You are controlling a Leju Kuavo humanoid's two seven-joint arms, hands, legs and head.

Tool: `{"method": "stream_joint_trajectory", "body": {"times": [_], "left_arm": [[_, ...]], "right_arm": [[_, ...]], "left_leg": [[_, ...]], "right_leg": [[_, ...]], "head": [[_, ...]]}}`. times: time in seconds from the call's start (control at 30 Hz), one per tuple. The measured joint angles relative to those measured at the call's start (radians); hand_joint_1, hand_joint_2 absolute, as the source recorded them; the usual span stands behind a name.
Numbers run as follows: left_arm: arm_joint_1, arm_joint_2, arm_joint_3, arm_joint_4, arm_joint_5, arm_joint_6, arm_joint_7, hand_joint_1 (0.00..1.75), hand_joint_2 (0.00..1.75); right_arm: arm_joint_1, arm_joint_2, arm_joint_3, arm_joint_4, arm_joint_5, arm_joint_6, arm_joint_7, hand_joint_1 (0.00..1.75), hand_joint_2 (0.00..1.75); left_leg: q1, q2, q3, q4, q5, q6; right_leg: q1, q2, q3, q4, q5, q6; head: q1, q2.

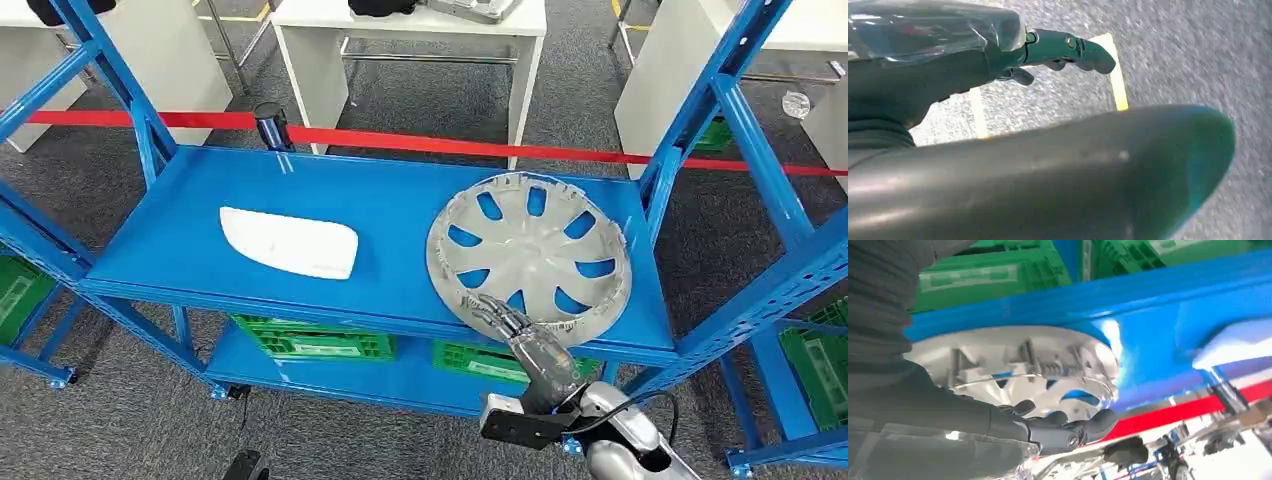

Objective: Take the parts from the cabinet and place them on the table.

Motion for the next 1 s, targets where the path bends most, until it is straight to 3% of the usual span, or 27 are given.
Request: {"method": "stream_joint_trajectory", "body": {"times": [0.03,0.1,0.17,0.4,0.47,0.57,0.6,0.63,0.67,0.7,0.73,0.8,0.87,0.9,0.93,0.97,1.0], "left_arm": [[0.001,0.002,-0.001,0.0,0.0,0.0,0.0,0.0,0.0],[-0.001,0.0,-0.005,0.0,0.003,0.0,-0.001,0.0,0.0],[-0.002,-0.002,-0.007,0.0,0.006,0.0,-0.001,0.0,0.0],[-0.002,-0.002,-0.007,0.0,0.006,0.0,-0.001,0.0,0.0],[-0.002,-0.002,-0.007,0.0,0.006,0.0,-0.001,0.0,0.0],[-0.002,-0.002,-0.01,0.0,0.006,0.0,-0.001,0.0,0.0],[-0.002,-0.002,-0.013,0.0,0.006,0.0,-0.001,0.0,0.0],[-0.002,-0.002,-0.014,0.0,0.006,0.0,-0.001,0.0,0.0],[-0.003,-0.004,-0.017,0.0,0.006,0.0,-0.001,0.0,0.0],[-0.007,-0.002,-0.019,0.0,0.007,0.001,0.0,0.0,0.0],[-0.009,0.0,-0.02,0.0,0.007,0.0,0.0,0.0,0.0],[-0.01,0.0,-0.021,0.0,0.007,0.001,0.002,0.0,0.0],[-0.011,0.002,-0.021,0.0,0.007,0.001,0.003,0.0,0.0],[-0.011,0.002,-0.022,0.0,0.007,0.001,0.005,0.0,0.0],[-0.011,0.002,-0.022,0.0,0.007,0.0,0.006,0.0,0.0],[-0.011,0.002,-0.023,0.0,0.007,0.0,0.008,0.0,0.0],[-0.012,0.002,-0.023,0.0,0.007,-0.001,0.009,0.0,0.0]], "right_arm": [[0.004,0.005,-0.009,-0.01,-0.002,-0.007,-0.001,0.0,1.75],[0.005,0.013,-0.032,-0.031,-0.003,-0.014,-0.002,0.0,1.75],[0.006,0.017,-0.055,-0.041,-0.007,-0.015,0.0,0.0,1.75],[0.006,0.017,-0.056,-0.041,-0.007,-0.015,0.0,0.0,1.75],[0.008,0.018,-0.059,-0.041,-0.008,-0.015,0.001,0.0,1.75],[0.013,0.019,-0.069,-0.042,-0.01,-0.013,0.003,0.0,1.75],[0.018,0.021,-0.077,-0.043,-0.009,-0.008,0.005,0.0,1.75],[0.02,0.022,-0.08,-0.043,-0.009,-0.004,0.007,0.0,1.75],[0.021,0.022,-0.096,-0.043,0.001,0.024,0.014,0.0,1.75],[0.029,0.015,-0.105,-0.033,0.041,0.082,0.043,0.0,1.75],[0.029,0.012,-0.105,-0.029,0.047,0.086,0.045,0.0,1.75],[0.027,0.002,-0.108,-0.022,0.063,0.1,0.049,0.0,1.75],[0.026,-0.008,-0.107,-0.011,0.071,0.112,0.052,0.0,1.75],[0.026,-0.014,-0.106,-0.003,0.073,0.115,0.053,0.0,1.75],[0.026,-0.022,-0.105,0.006,0.077,0.118,0.054,0.0,1.75],[0.025,-0.03,-0.103,0.012,0.079,0.124,0.057,0.0,1.75],[0.021,-0.037,-0.102,0.017,0.081,0.127,0.059,0.0,1.75]], "left_leg": [[0.0,0.0,0.0,-0.003,0.003,0.005],[0.009,0.002,0.014,-0.031,0.021,0.015],[0.009,0.002,0.012,-0.031,0.024,0.019],[0.009,0.002,0.012,-0.031,0.024,0.019],[0.008,0.002,0.011,-0.031,0.024,0.019],[0.008,0.001,0.009,-0.03,0.024,0.019],[0.008,0.0,0.009,-0.03,0.023,0.019],[0.008,0.0,0.009,-0.03,0.023,0.019],[0.011,-0.001,0.011,-0.021,0.018,0.011],[0.005,-0.001,-0.004,0.002,0.006,-0.009],[0.008,-0.001,-0.006,0.007,0.001,-0.013],[0.013,-0.001,-0.037,0.072,-0.045,-0.027],[0.016,-0.001,-0.114,0.236,-0.118,-0.035],[0.017,-0.001,-0.154,0.315,-0.141,-0.036],[0.017,-0.001,-0.17,0.34,-0.139,-0.036],[0.017,-0.001,-0.162,0.313,-0.112,-0.032],[0.017,-0.001,-0.132,0.246,-0.071,-0.027]], "right_leg": [[0.001,0.0,0.001,-0.005,0.003,0.009],[0.003,-0.003,-0.015,0.024,-0.013,0.011],[0.002,-0.003,-0.076,0.164,-0.084,0.001],[0.002,-0.003,-0.078,0.169,-0.086,0.001],[0.002,-0.003,-0.093,0.201,-0.099,0.0],[0.002,-0.003,-0.139,0.298,-0.133,0.002],[0.0,-0.003,-0.152,0.325,-0.135,0.01],[-0.001,-0.003,-0.145,0.311,-0.127,0.015],[-0.008,-0.006,-0.03,0.088,-0.037,0.044],[0.0,-0.004,0.003,0.013,-0.021,0.007],[-0.012,-0.004,0.005,0.011,-0.019,0.002],[-0.01,-0.003,0.009,0.01,-0.02,-0.006],[-0.008,-0.003,0.008,0.011,-0.02,-0.006],[-0.007,-0.003,0.008,0.011,-0.02,-0.007],[-0.006,-0.003,0.009,0.011,-0.02,-0.007],[-0.005,-0.002,0.01,0.011,-0.021,-0.007],[-0.003,-0.001,0.012,0.011,-0.021,-0.007]], "head": [[-0.001,0.0],[0.002,0.0],[0.002,0.0],[0.002,0.0],[0.002,0.0],[0.002,0.0],[0.002,0.0],[0.002,0.0],[0.002,0.0],[0.001,0.0],[0.002,0.0],[-0.003,0.0],[-0.003,0.0],[-0.002,0.0],[-0.002,0.0],[-0.002,0.0],[-0.002,0.0]]}}
